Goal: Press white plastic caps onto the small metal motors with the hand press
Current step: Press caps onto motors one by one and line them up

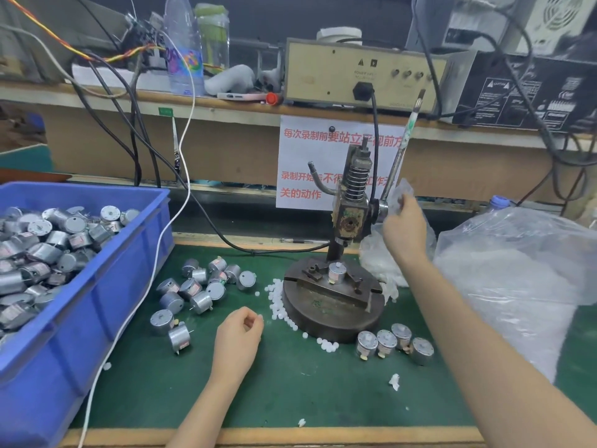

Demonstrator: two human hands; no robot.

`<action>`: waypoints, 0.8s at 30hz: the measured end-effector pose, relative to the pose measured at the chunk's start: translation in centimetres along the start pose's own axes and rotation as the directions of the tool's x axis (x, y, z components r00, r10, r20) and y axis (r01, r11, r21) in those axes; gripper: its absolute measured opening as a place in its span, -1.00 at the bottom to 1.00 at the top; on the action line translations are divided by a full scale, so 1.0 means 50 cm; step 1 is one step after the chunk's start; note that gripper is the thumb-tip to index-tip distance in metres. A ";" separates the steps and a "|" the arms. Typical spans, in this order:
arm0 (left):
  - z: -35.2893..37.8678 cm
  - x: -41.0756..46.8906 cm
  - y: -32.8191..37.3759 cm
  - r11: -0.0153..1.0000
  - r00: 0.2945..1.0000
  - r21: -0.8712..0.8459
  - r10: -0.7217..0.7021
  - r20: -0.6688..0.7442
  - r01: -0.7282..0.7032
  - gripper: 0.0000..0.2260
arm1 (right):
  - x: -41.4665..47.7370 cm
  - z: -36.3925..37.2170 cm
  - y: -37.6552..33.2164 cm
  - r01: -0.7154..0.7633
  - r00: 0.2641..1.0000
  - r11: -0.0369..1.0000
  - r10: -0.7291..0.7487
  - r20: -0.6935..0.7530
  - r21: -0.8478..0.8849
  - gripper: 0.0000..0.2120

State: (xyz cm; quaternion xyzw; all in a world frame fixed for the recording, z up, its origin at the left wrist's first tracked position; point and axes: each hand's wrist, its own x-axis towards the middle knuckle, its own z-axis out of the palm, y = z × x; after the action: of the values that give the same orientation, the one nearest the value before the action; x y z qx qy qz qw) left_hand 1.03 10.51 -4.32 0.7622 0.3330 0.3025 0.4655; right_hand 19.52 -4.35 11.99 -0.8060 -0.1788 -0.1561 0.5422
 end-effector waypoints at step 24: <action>0.000 0.002 -0.002 0.999 0.999 0.047 0.026 0.024 -0.027 -0.81 | -0.067 -0.052 -0.070 0.225 0.971 0.807 -0.137 -0.196 0.546 -0.80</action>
State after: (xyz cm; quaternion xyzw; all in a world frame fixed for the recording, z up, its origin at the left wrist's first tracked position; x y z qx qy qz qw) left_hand 1.05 10.62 -4.38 0.7807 0.3245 0.2919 0.4472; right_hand 14.82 -5.95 14.31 -0.5750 -0.2525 -0.2064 0.7503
